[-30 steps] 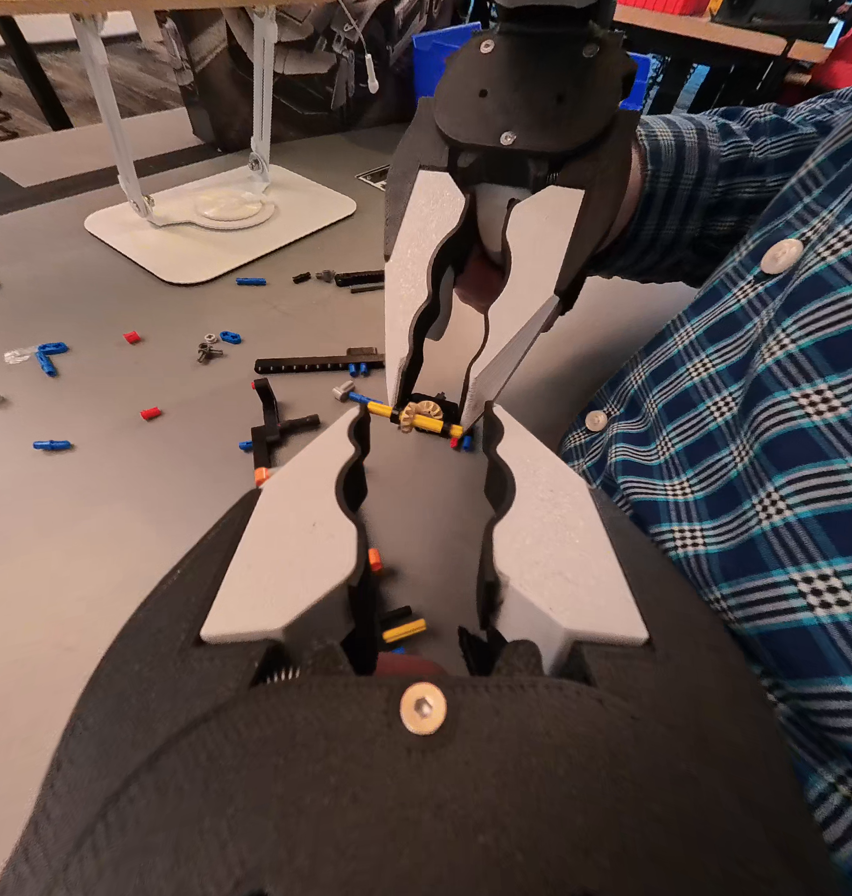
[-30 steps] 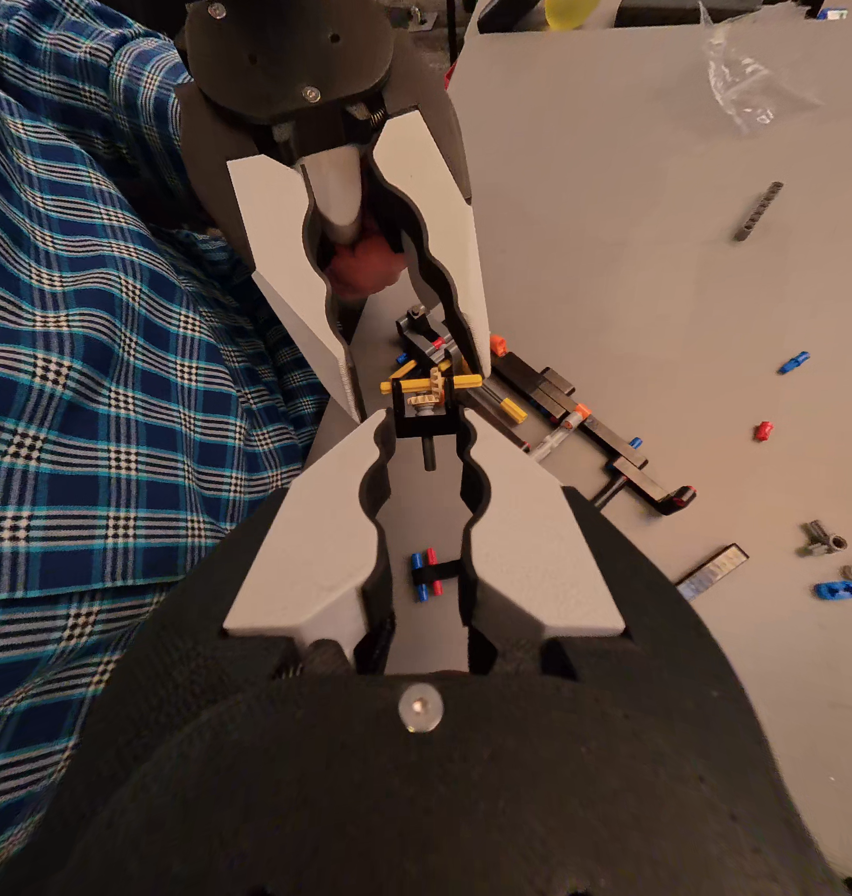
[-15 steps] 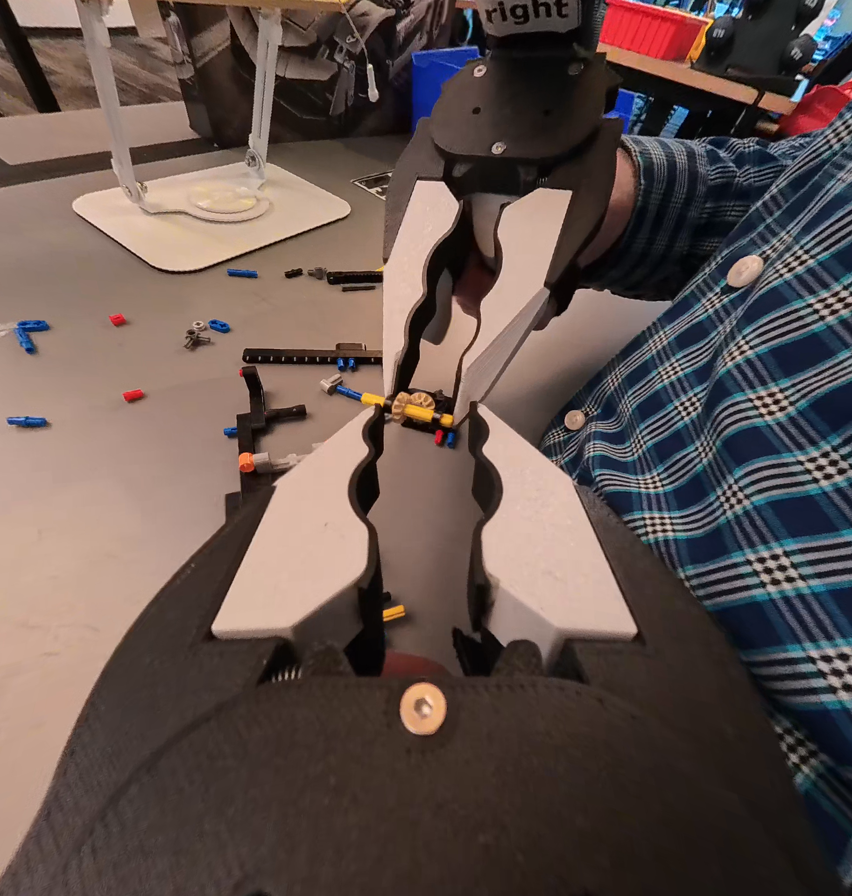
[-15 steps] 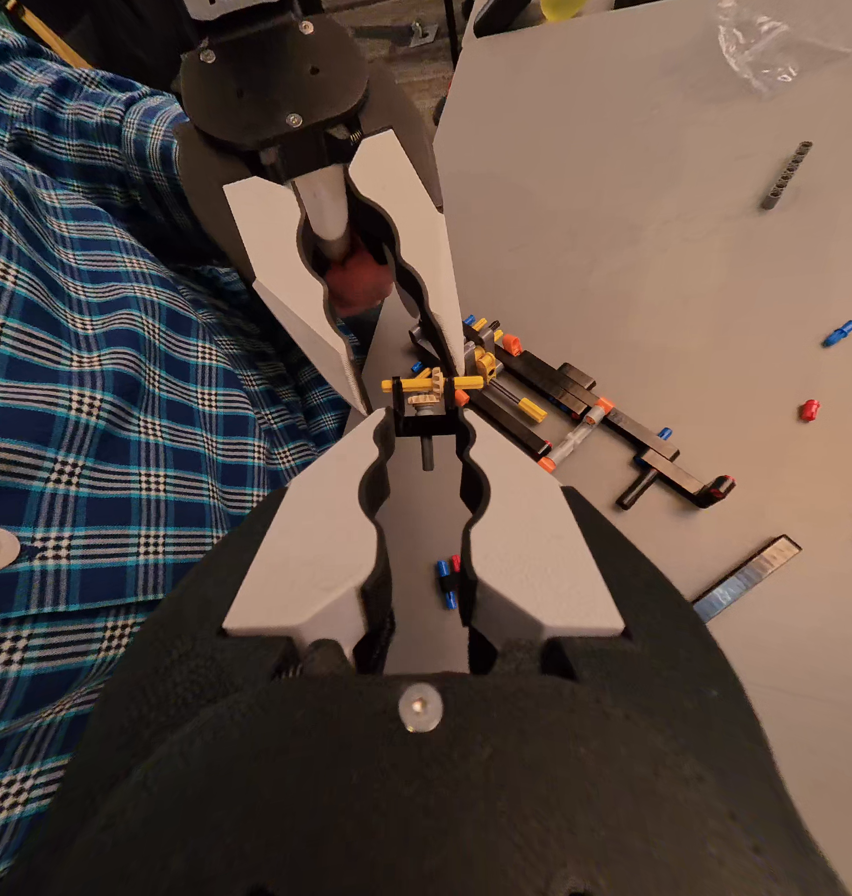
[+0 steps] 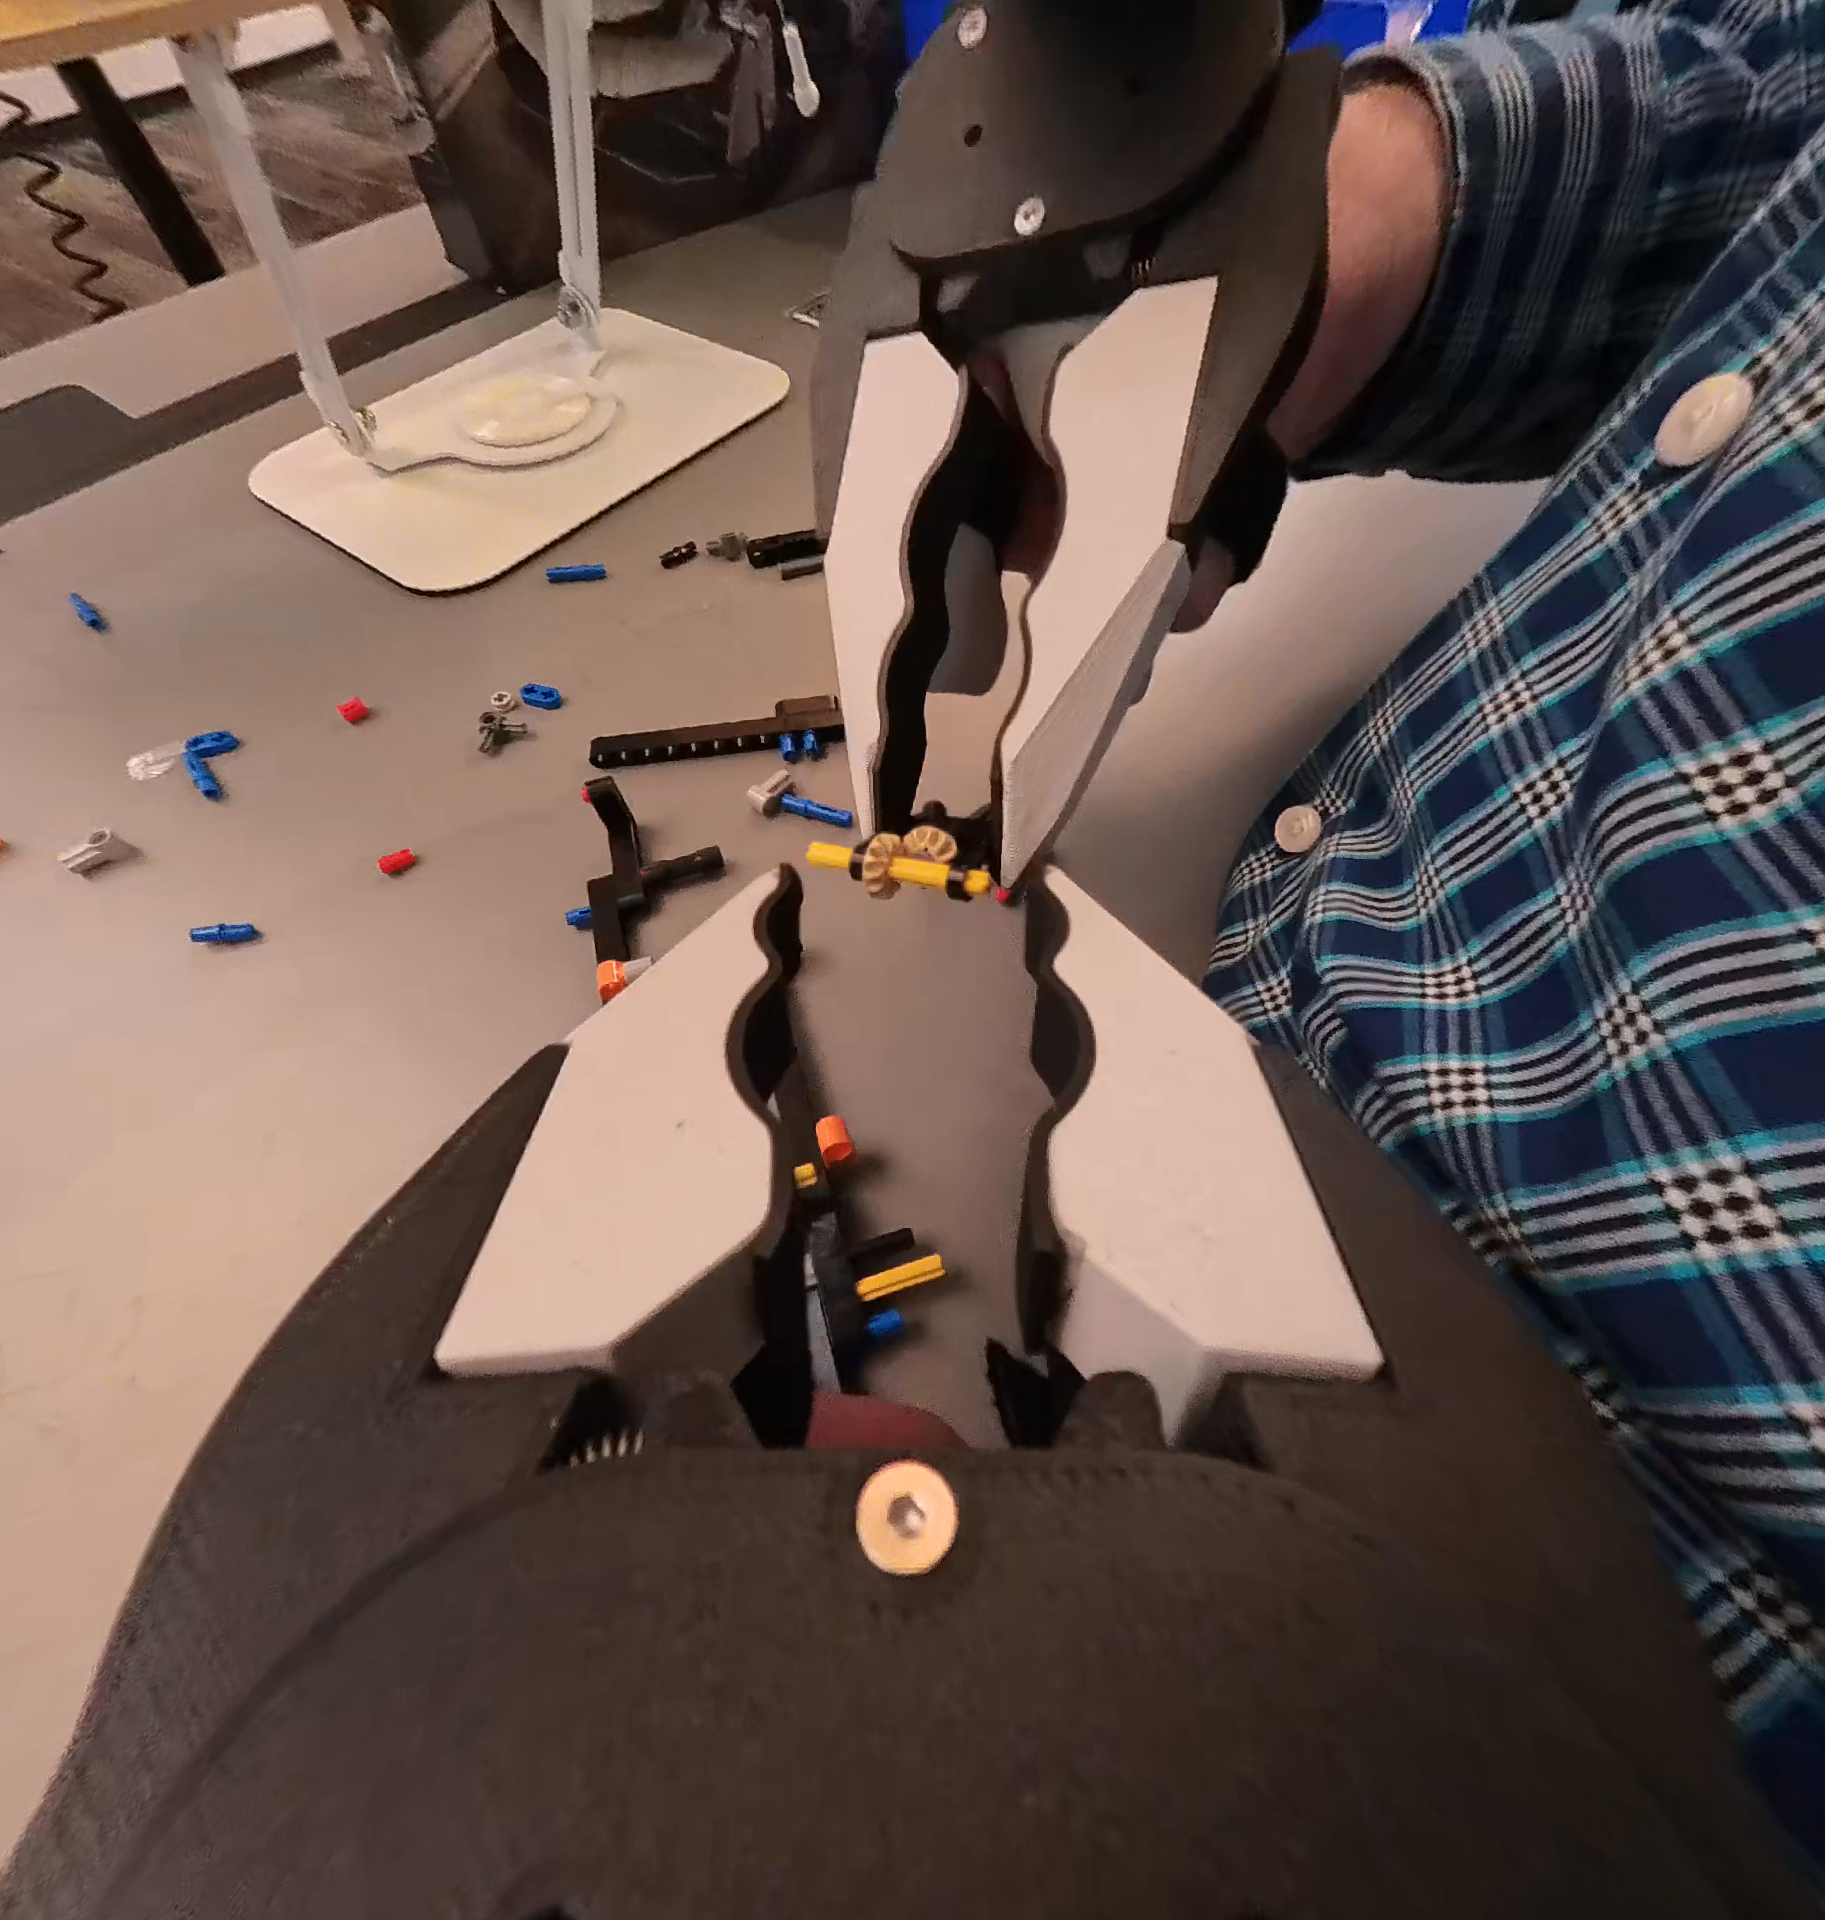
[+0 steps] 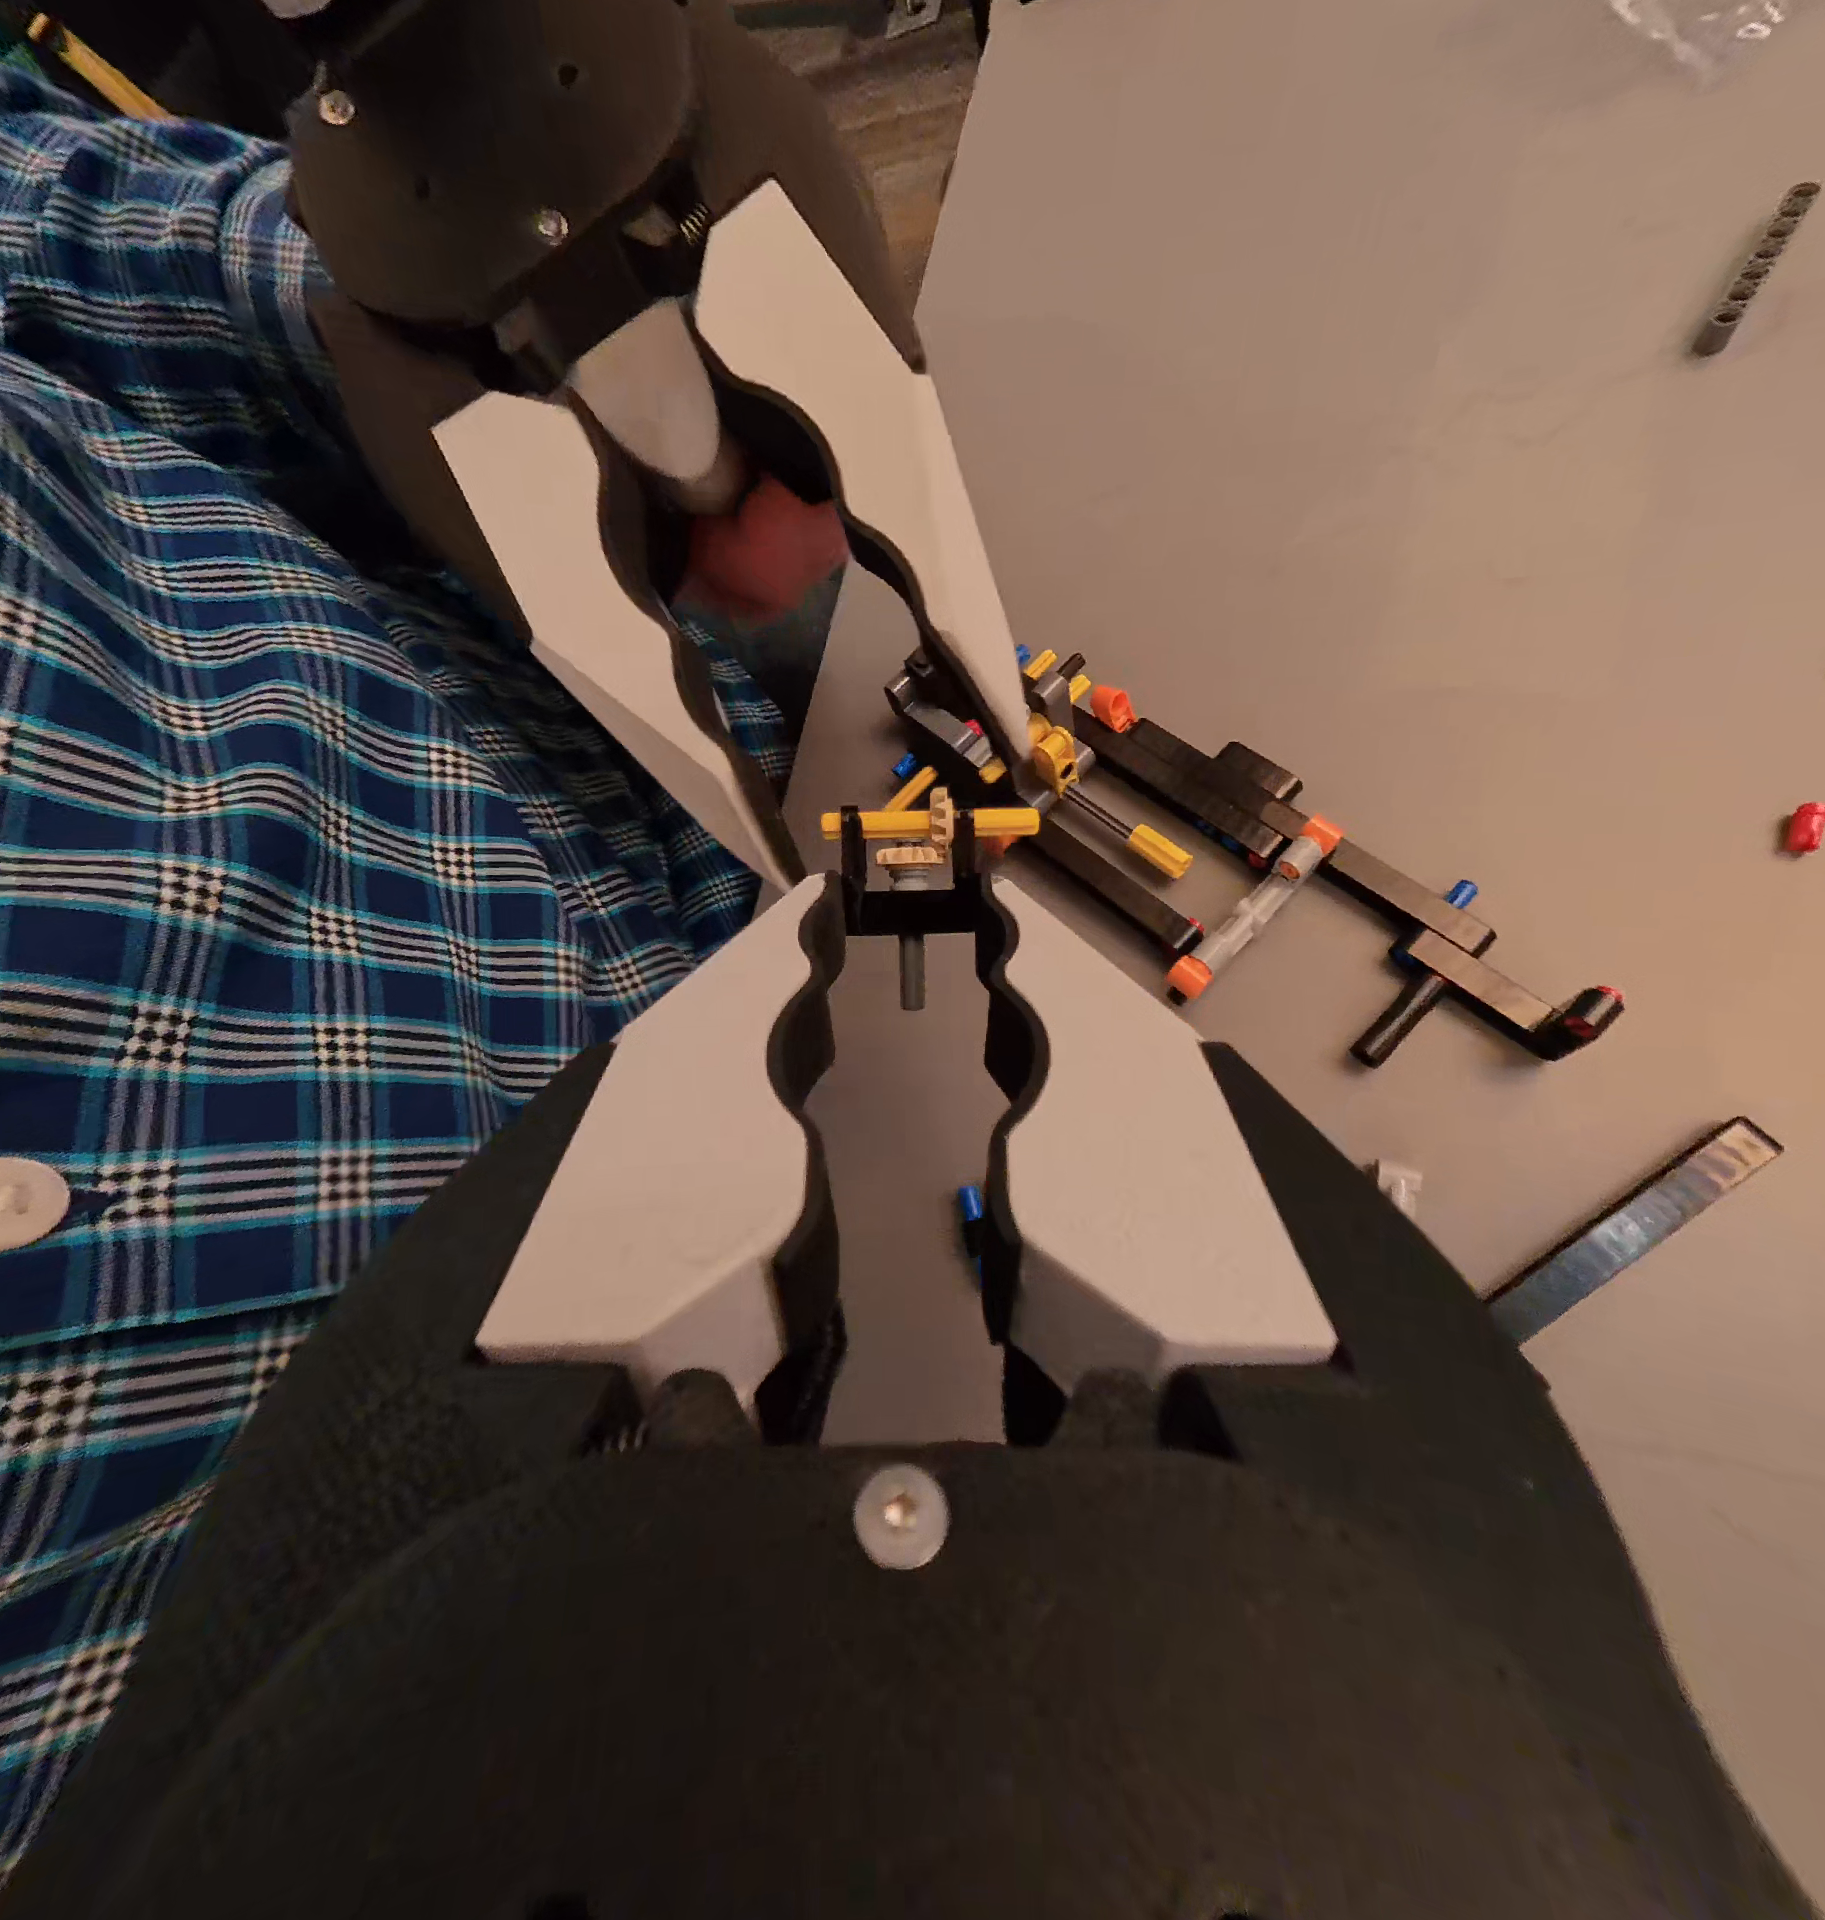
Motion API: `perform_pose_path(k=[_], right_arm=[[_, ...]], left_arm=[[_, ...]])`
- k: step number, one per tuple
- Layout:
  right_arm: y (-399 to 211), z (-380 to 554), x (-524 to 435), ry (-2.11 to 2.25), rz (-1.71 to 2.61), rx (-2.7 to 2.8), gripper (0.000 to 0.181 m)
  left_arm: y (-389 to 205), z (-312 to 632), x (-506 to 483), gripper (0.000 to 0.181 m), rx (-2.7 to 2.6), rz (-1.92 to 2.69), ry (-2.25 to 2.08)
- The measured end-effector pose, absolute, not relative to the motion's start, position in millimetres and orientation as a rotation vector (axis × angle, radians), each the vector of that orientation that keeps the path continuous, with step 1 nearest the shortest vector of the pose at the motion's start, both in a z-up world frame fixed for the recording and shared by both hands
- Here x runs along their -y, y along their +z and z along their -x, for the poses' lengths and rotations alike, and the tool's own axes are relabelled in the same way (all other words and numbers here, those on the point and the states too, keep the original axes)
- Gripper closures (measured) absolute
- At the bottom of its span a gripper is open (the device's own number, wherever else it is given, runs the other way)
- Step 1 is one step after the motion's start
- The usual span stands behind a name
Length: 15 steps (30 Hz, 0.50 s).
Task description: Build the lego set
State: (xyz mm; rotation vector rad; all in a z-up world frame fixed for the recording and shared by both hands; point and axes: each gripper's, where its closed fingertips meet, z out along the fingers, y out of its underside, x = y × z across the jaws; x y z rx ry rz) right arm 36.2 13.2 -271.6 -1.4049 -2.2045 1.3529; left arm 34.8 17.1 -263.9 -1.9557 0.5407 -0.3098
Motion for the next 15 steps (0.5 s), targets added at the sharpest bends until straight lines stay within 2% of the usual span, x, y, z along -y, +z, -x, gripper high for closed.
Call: perform_pose_path(k=[2, 15], right_arm=[[-271.5, -37.1, -11.1, 1.341, 1.39, 2.222, 0.159], [-269.5, -38.7, -10.6, 1.392, 1.406, 2.205, 0.159]], left_arm=[[-265.6, -38.4, -17.4, 0.136, -0.565, 1.963, -0.31], [-264.5, -43.8, -14.1, 0.148, -0.5, 1.927, -0.403]])
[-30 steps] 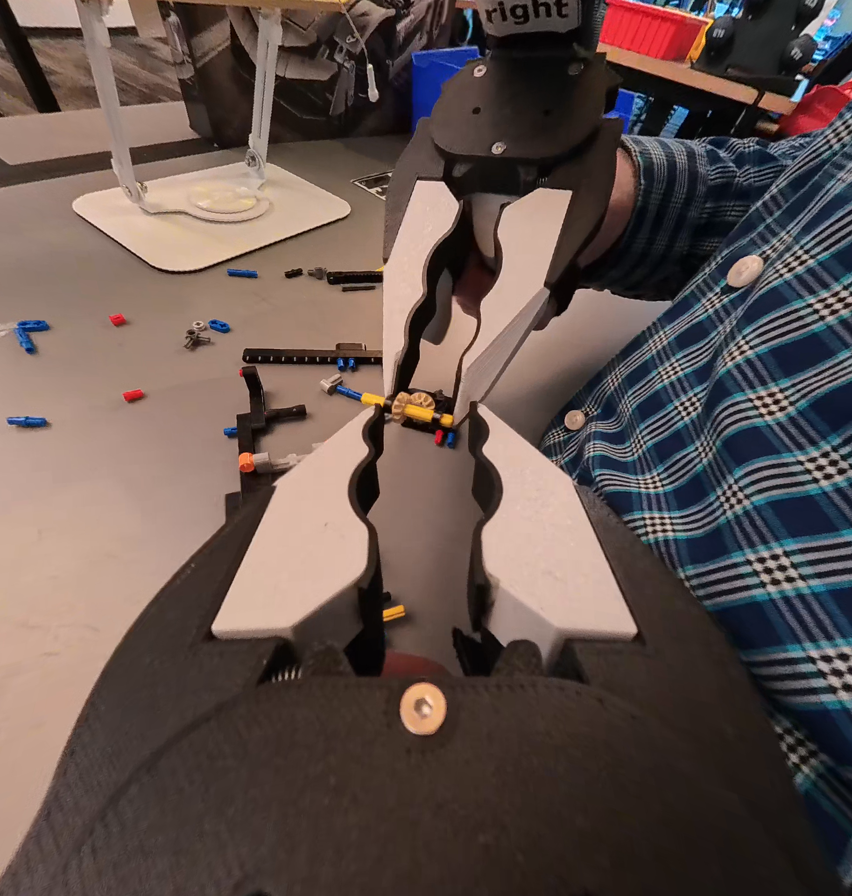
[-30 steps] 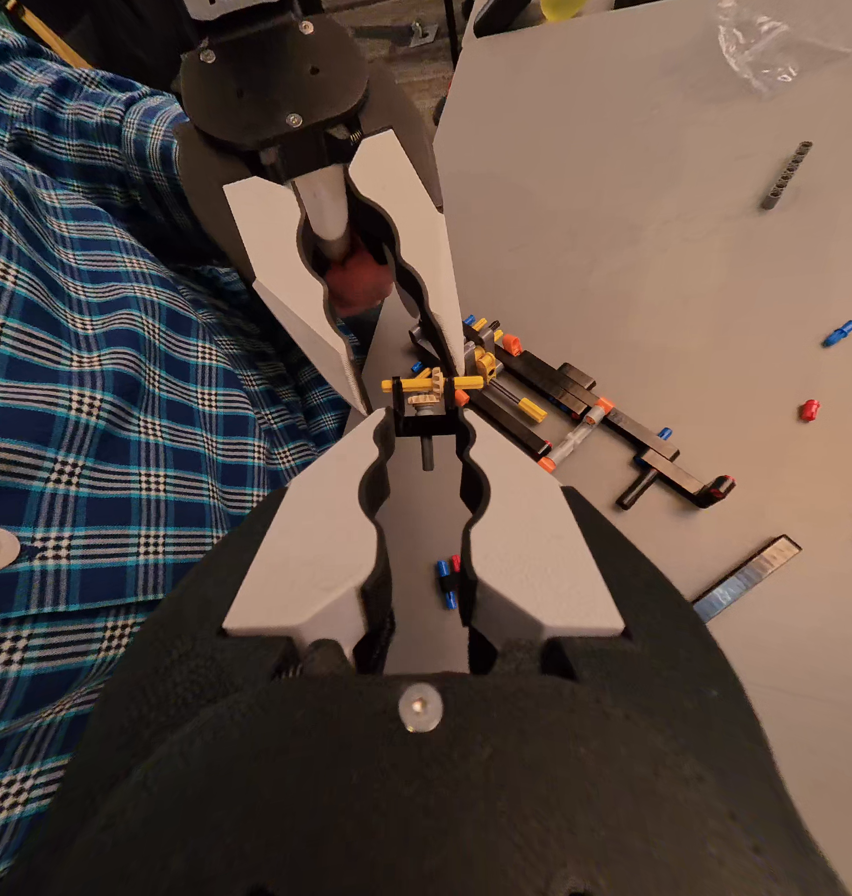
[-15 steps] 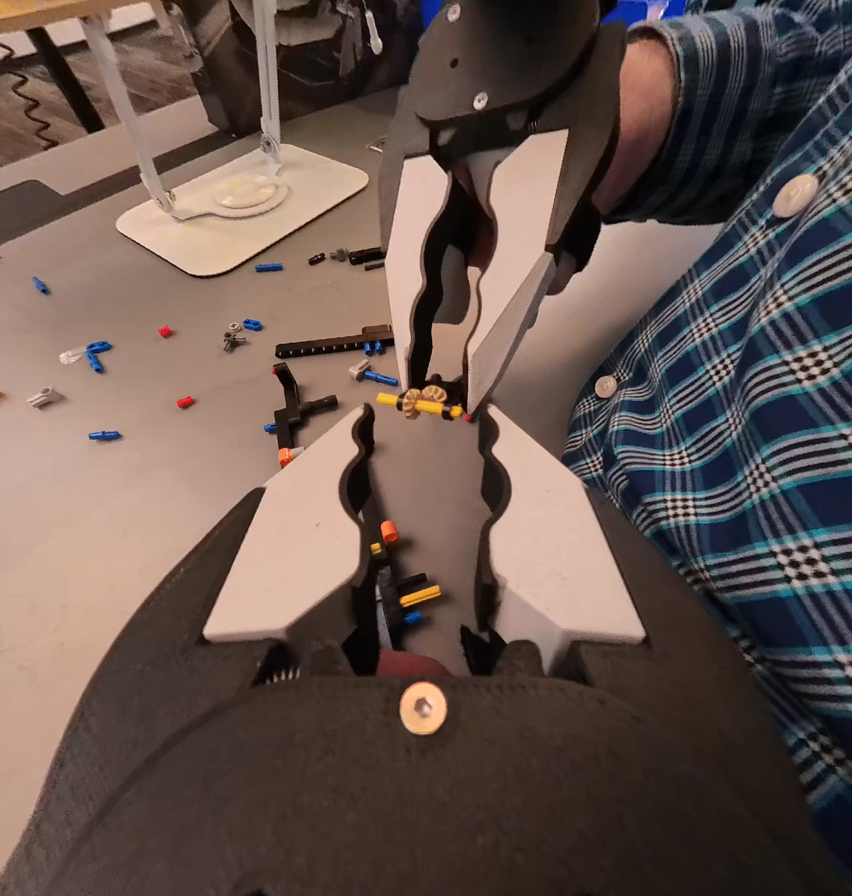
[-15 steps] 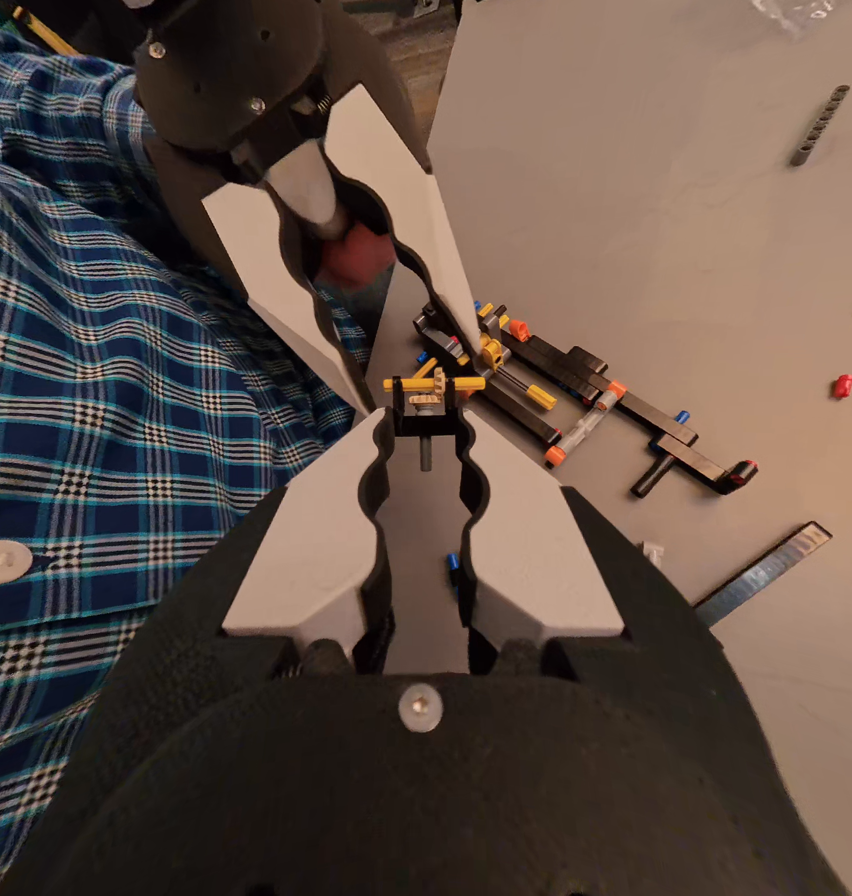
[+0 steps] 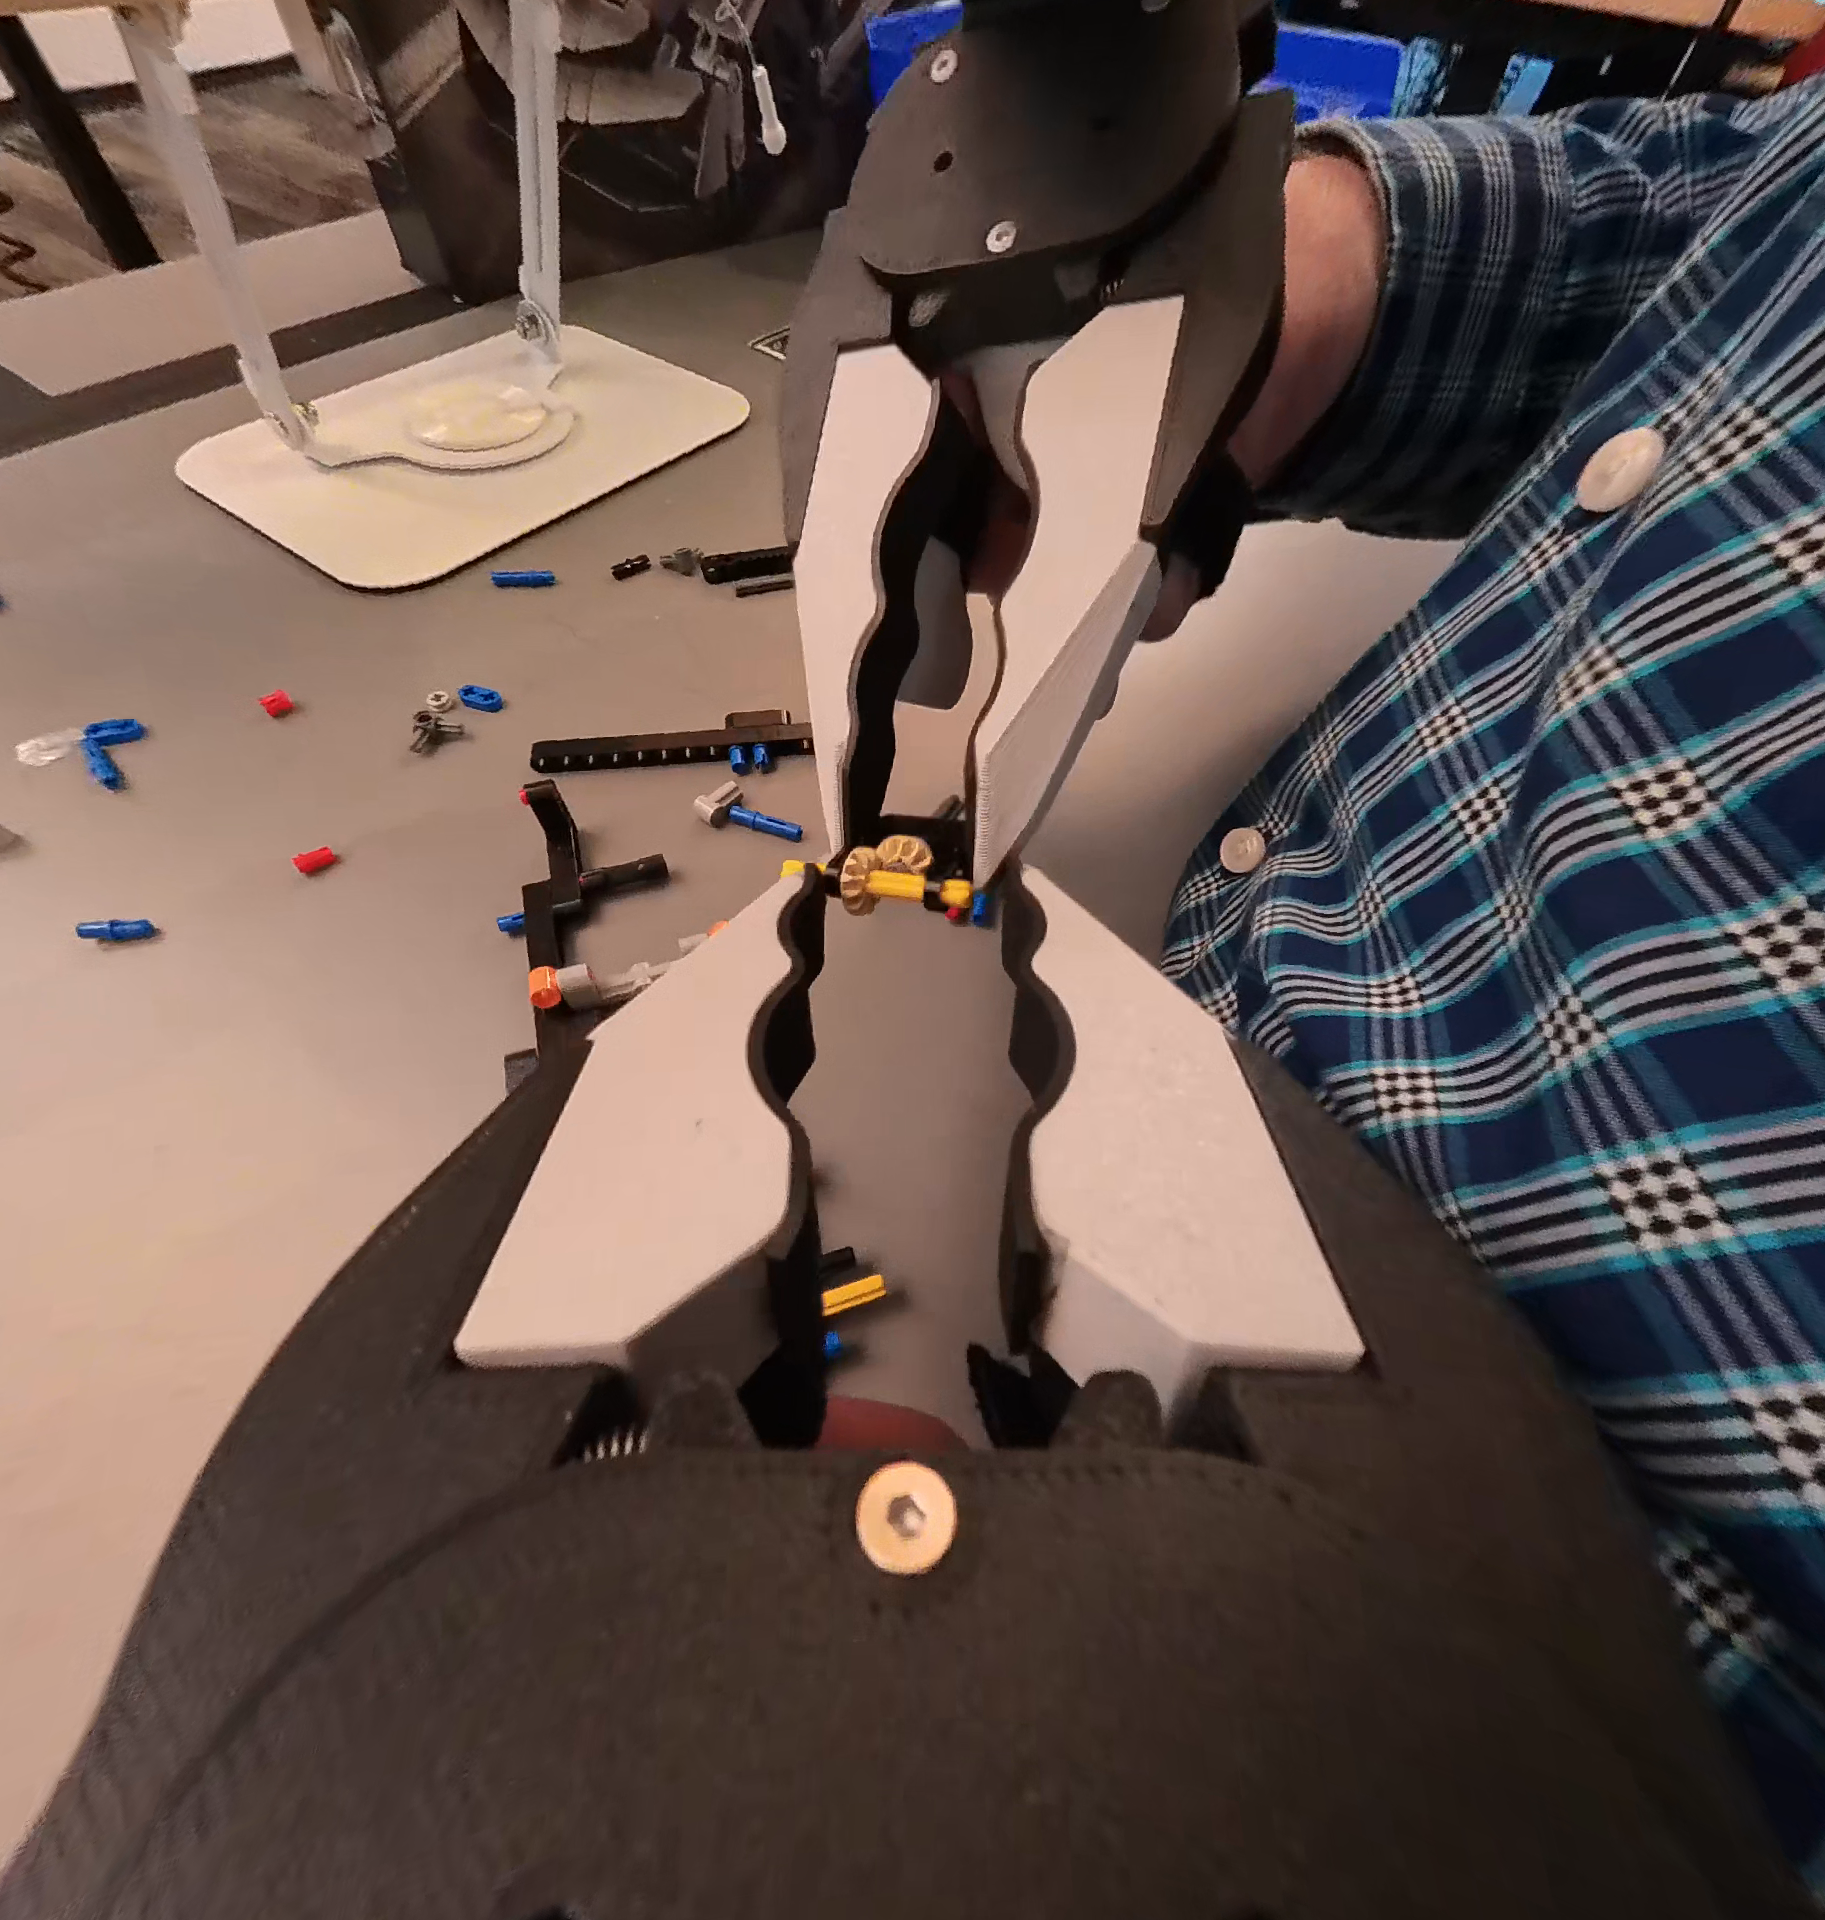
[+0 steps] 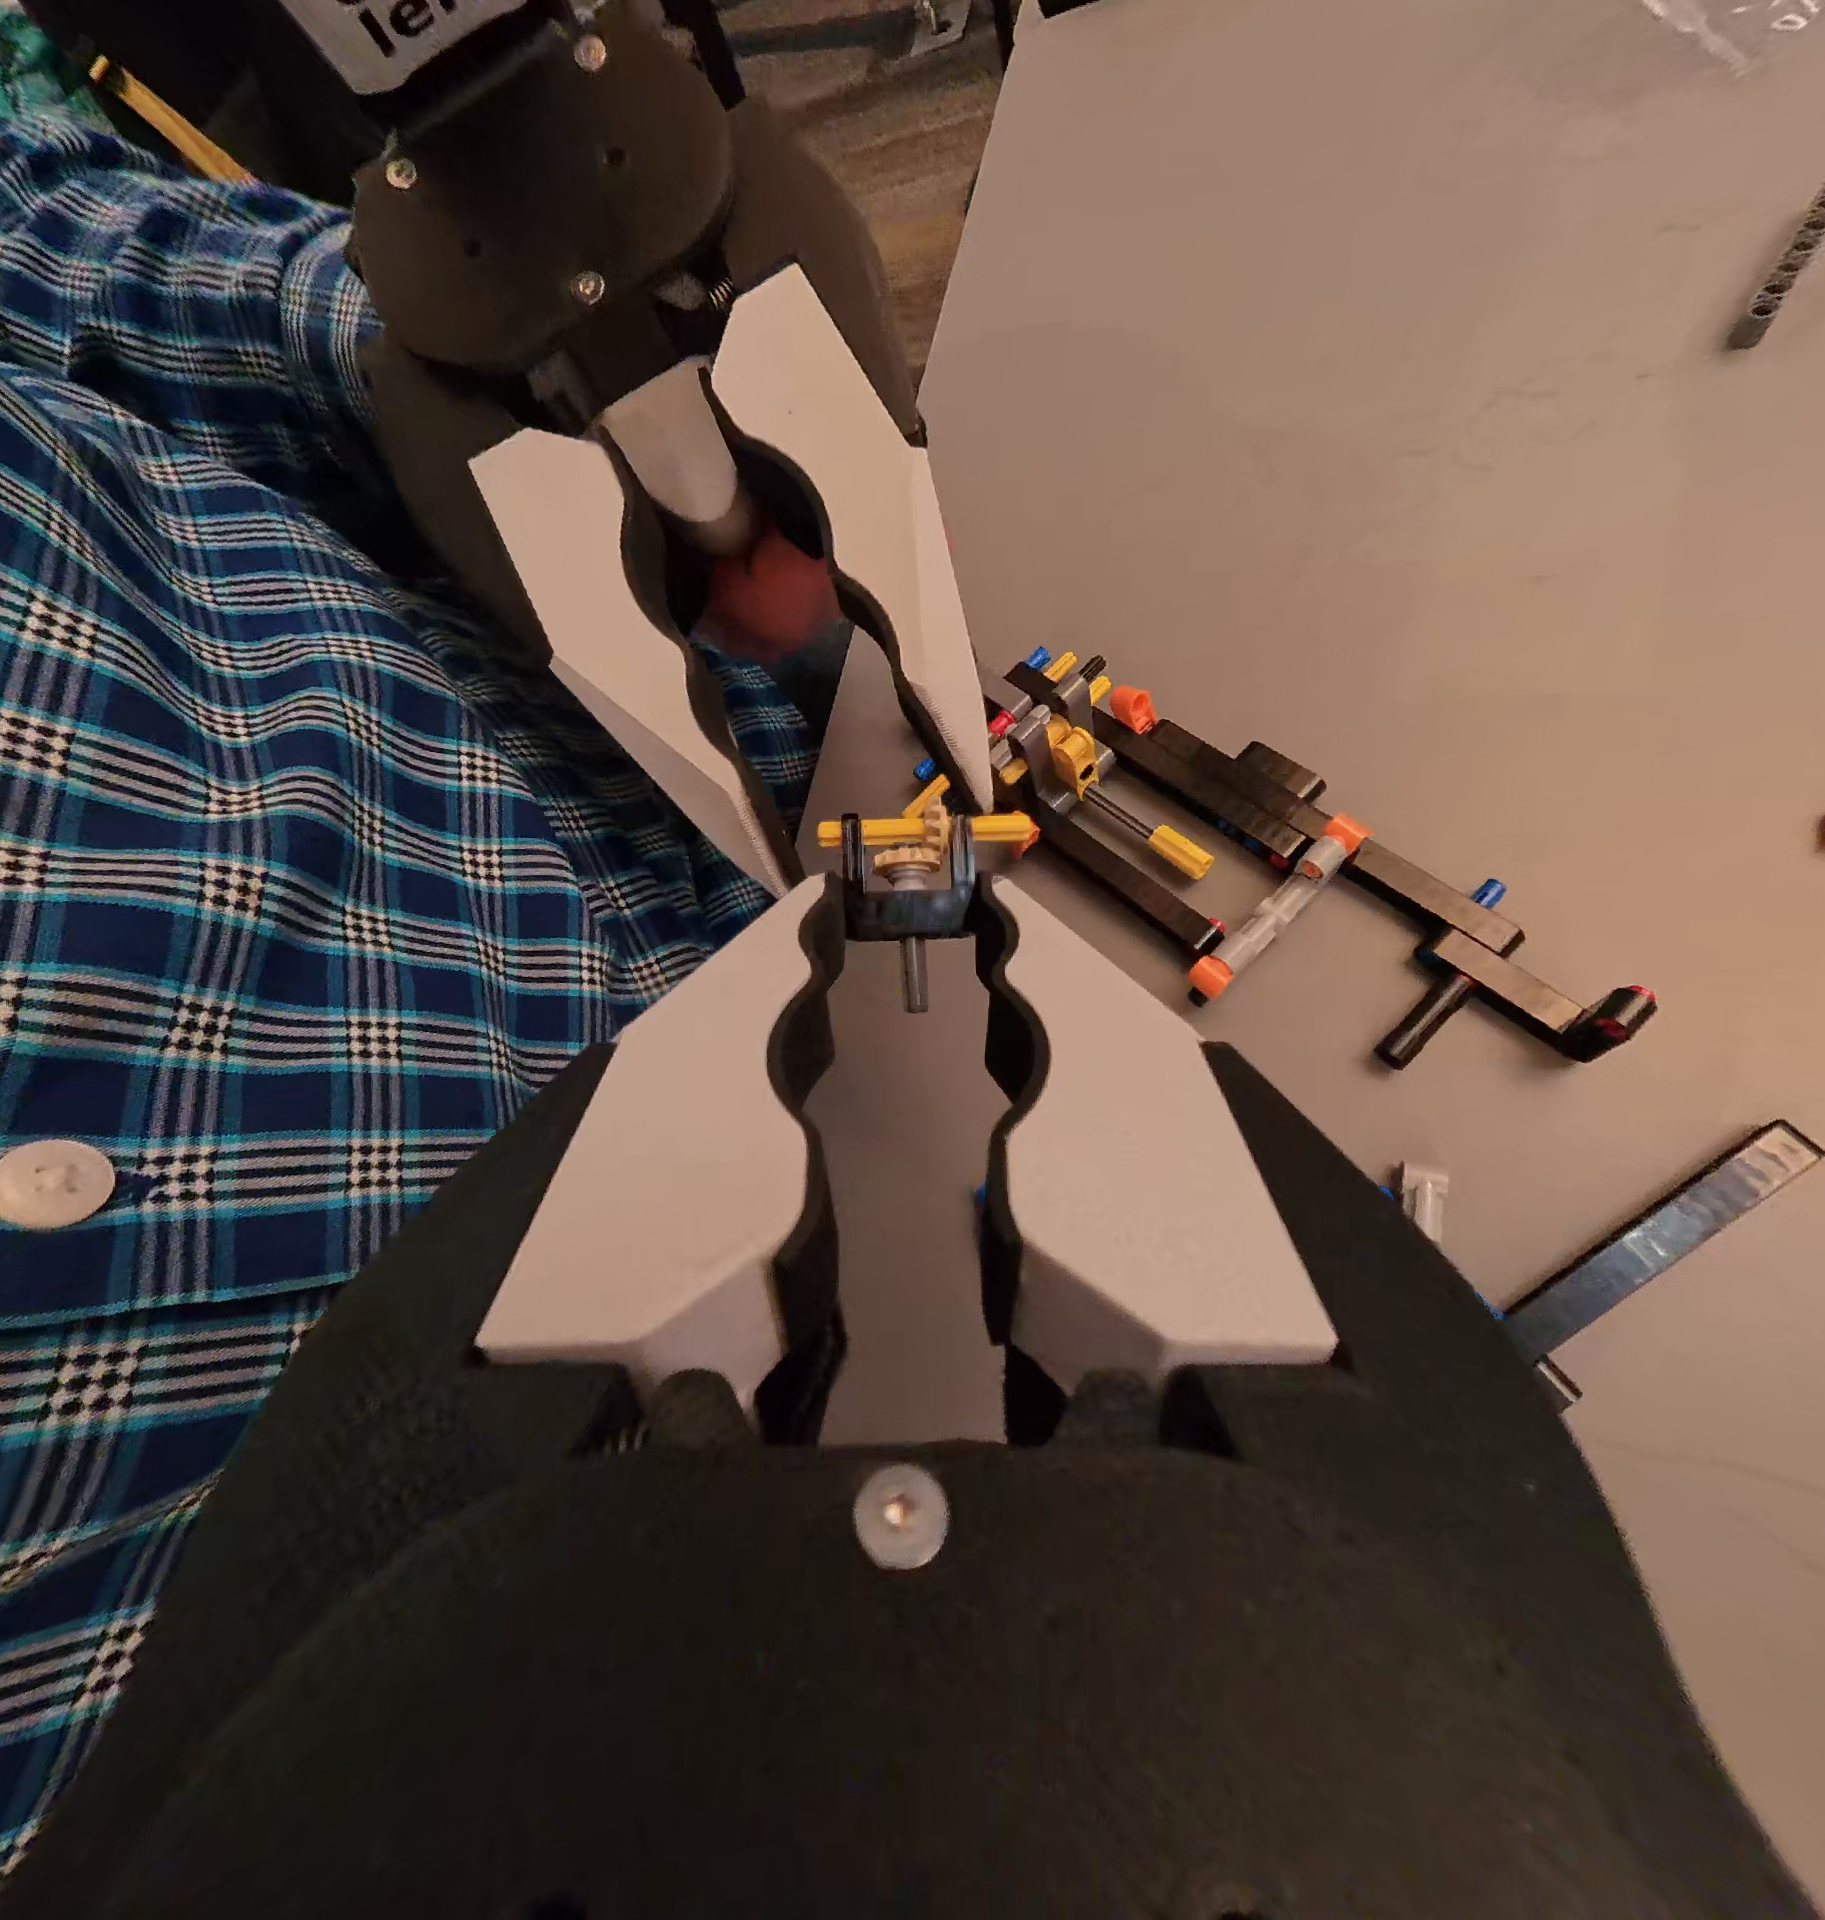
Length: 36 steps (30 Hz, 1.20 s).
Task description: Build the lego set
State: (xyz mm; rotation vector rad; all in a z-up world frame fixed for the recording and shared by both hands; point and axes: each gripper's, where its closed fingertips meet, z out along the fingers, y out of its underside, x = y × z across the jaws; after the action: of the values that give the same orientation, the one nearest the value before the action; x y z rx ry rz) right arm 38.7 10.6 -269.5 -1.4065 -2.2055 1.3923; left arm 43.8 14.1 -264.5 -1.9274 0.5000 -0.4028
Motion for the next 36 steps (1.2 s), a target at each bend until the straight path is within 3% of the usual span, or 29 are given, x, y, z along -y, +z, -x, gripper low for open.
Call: perform_pose_path(k=[36], right_arm=[[-241, -34, -14, 1.575, 1.336, 1.98, 0.156]], left_arm=[[-238, -33, -16, 0.155, -0.154, 1.733, -0.734]])
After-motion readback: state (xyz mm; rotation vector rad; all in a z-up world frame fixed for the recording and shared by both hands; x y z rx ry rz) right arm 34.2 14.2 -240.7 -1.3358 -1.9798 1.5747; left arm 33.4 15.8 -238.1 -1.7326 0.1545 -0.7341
